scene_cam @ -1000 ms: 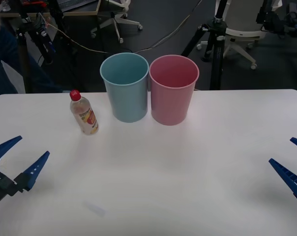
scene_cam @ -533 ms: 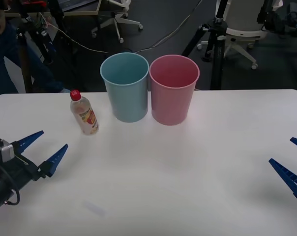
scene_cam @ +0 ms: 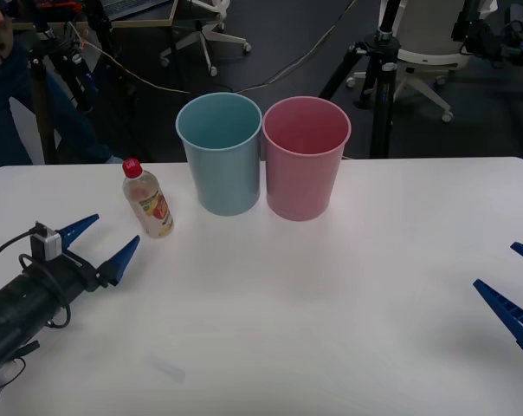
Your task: Grasp the object on the table and drop it into the matching bin: aluminum can to the light blue bin, PET bottle to the pink bin.
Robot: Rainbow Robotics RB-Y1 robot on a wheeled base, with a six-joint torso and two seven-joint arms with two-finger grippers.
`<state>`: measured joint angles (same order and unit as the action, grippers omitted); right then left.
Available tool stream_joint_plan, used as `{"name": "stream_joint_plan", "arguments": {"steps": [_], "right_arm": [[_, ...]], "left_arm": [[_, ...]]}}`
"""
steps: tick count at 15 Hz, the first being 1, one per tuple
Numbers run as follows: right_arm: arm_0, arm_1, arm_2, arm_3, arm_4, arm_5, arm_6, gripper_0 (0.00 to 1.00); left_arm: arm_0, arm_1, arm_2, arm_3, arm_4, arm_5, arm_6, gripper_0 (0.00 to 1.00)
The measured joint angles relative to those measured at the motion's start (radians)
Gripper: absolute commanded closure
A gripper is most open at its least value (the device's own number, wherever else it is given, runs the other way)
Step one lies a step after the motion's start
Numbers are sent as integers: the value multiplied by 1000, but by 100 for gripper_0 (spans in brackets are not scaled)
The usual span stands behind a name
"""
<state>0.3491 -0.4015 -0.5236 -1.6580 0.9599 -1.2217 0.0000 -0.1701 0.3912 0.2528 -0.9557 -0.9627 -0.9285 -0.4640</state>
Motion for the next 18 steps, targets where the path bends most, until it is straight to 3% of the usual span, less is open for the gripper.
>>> {"name": "stream_joint_plan", "arguments": {"steps": [4, 17, 18], "right_arm": [[0, 0, 0, 0, 0, 0, 0, 0], [0, 0, 0, 0, 0, 0, 0, 0], [0, 0, 0, 0, 0, 0, 0, 0]], "left_arm": [[-87, -14, -45, 97, 10, 20, -45, 0], [-214, -22, -218, 99, 110, 275, -30, 0], [-220, -22, -221, 99, 111, 284, -26, 26]]}}
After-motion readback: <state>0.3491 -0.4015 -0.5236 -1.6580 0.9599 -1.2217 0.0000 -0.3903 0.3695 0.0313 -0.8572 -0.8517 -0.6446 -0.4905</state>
